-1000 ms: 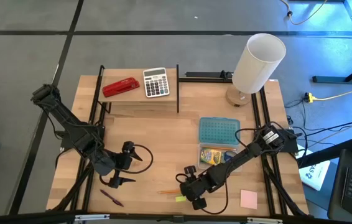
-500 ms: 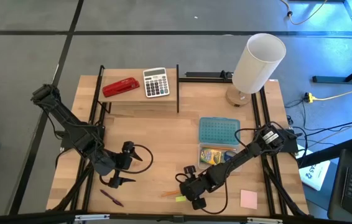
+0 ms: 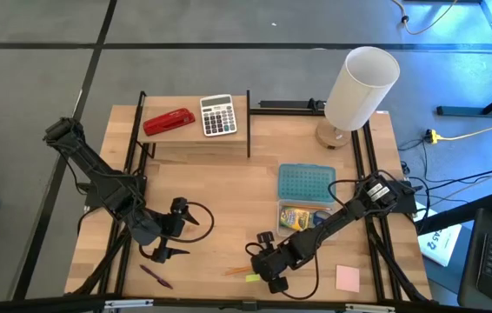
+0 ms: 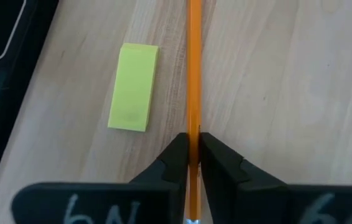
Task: Pack school essentials
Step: Put the orange pencil into the blue supply box
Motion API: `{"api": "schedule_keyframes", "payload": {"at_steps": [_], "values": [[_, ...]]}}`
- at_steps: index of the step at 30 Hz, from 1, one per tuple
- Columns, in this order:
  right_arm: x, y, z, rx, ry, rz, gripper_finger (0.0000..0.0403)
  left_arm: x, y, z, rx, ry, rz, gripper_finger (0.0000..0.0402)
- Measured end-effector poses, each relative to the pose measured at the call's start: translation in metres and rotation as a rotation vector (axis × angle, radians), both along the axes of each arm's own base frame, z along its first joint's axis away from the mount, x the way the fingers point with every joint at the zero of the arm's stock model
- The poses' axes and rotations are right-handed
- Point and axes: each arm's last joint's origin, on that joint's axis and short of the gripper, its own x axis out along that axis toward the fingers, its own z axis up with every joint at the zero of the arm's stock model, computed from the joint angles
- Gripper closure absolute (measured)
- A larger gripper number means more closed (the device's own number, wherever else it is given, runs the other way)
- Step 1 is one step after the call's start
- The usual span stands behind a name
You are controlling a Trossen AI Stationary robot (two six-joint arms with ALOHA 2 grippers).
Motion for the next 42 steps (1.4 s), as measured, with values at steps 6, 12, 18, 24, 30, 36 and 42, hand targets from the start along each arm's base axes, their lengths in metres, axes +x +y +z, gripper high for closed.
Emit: {"api": "schedule_keyframes", "payload": {"at_steps": [6,12,18,24,30,36,42], "values": [[0.001,0.000,0.000,0.017,0.004,-0.023,0.0359,0.000,0.000,0.000,0.000,0.000,0.000,0.0003],[0.002,-0.001,0.001,0.043,0.005,-0.060,0.0359,0.000,0.000,0.000,0.001,0.000,0.000,0.0003],[0.003,-0.005,0.007,0.058,-0.001,-0.076,0.0359,0.000,0.000,0.000,0.002,-0.001,-0.001,0.0003],[0.005,-0.010,0.016,0.071,-0.022,-0.093,0.0359,0.000,0.000,0.000,0.002,-0.001,-0.001,0.0003],[0.007,-0.018,0.032,0.084,-0.048,-0.110,0.0359,0.000,0.000,0.000,0.002,0.000,-0.001,0.0003],[0.005,-0.027,0.049,0.088,-0.055,-0.129,0.0359,0.000,0.000,0.000,0.002,-0.001,-0.001,0.0003],[-0.006,-0.041,0.073,0.057,-0.016,-0.145,0.0359,0.000,0.000,0.000,0.001,-0.001,0.000,0.0003]]}}
